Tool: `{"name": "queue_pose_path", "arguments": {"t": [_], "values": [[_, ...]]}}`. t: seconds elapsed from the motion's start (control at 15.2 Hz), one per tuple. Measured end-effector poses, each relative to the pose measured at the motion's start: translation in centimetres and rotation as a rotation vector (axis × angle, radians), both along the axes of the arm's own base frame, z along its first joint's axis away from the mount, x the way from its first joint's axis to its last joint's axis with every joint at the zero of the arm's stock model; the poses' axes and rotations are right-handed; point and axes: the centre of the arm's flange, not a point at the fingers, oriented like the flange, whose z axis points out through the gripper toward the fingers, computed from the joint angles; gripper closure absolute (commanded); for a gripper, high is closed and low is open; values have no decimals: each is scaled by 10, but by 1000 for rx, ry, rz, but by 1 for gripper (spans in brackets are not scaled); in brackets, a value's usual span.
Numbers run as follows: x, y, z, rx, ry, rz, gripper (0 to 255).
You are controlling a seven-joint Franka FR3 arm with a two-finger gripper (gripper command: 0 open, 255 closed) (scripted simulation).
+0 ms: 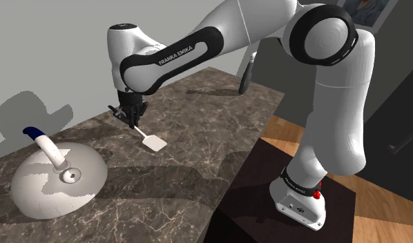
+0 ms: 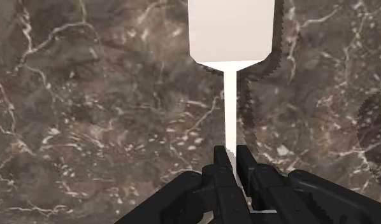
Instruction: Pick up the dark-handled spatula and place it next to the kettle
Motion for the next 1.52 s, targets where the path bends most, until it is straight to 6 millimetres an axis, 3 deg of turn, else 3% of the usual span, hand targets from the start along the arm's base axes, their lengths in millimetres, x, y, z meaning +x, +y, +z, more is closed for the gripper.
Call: {"name": "queue_pose_path", "arguments": {"t": [0.46,0.53,0.92,1.25,1.52], "values": [[1,0,-6,0,0,0,255],[1,0,-6,0,0,0,0],[1,0,-6,0,0,0,0],[-2,-1,36,0,-1,0,0],[-2,-1,43,0,-1,0,0]]}}
